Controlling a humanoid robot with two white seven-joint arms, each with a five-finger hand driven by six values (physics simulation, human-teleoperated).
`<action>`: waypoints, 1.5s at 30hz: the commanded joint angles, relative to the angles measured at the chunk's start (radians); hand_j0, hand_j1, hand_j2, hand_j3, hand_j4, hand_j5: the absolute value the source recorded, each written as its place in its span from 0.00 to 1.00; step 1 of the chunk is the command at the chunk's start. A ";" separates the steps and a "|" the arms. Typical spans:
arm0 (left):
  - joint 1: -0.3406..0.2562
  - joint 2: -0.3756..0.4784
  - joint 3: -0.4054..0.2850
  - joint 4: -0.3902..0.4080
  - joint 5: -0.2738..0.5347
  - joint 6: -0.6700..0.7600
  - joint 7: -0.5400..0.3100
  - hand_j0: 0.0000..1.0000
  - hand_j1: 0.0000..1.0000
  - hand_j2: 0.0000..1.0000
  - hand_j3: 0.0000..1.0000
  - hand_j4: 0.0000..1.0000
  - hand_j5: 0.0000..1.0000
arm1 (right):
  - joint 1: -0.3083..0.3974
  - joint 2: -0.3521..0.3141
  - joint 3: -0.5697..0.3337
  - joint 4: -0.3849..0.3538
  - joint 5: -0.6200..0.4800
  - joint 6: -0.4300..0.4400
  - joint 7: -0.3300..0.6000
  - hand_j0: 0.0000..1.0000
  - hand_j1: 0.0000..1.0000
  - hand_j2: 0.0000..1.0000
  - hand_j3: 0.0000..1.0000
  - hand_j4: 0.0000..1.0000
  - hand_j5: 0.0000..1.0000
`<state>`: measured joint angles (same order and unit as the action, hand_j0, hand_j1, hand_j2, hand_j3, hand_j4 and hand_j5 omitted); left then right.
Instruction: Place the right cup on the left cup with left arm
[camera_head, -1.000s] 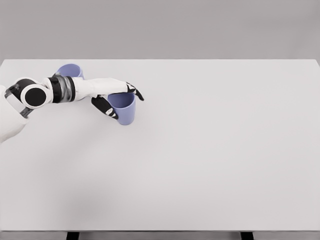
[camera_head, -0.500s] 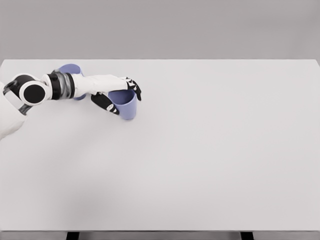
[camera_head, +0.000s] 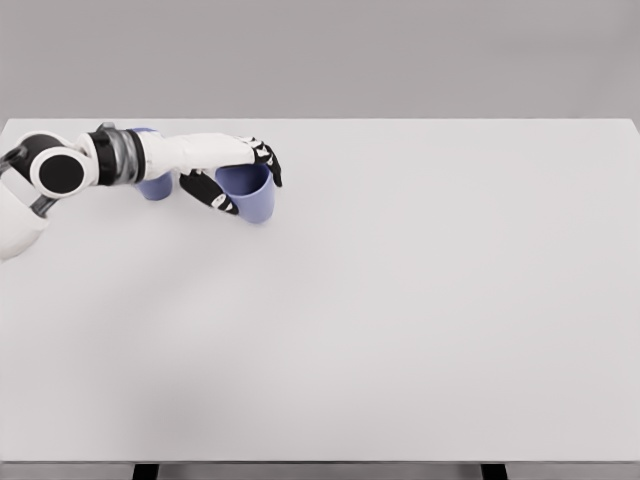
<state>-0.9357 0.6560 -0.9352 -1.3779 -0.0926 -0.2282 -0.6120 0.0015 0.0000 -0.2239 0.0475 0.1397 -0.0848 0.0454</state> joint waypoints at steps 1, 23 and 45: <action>0.000 0.002 0.001 -0.001 0.001 -0.005 0.001 0.51 0.51 0.51 0.51 0.51 0.51 | 0.002 0.000 0.000 0.000 0.000 0.000 0.001 1.00 1.00 1.00 1.00 1.00 1.00; -0.055 0.066 0.007 -0.035 0.011 -0.011 0.001 0.51 0.51 0.51 0.51 0.51 0.51 | 0.002 0.000 0.000 0.000 0.000 0.000 0.001 1.00 1.00 1.00 1.00 1.00 1.00; -0.143 0.149 0.010 -0.035 0.057 -0.014 0.001 0.51 0.51 0.51 0.51 0.51 0.51 | 0.000 0.000 0.000 0.000 0.000 -0.001 0.001 1.00 1.00 1.00 1.00 1.00 1.00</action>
<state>-1.0814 0.7979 -0.9258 -1.4130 -0.0402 -0.2424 -0.6115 0.0031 0.0000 -0.2239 0.0475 0.1397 -0.0851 0.0457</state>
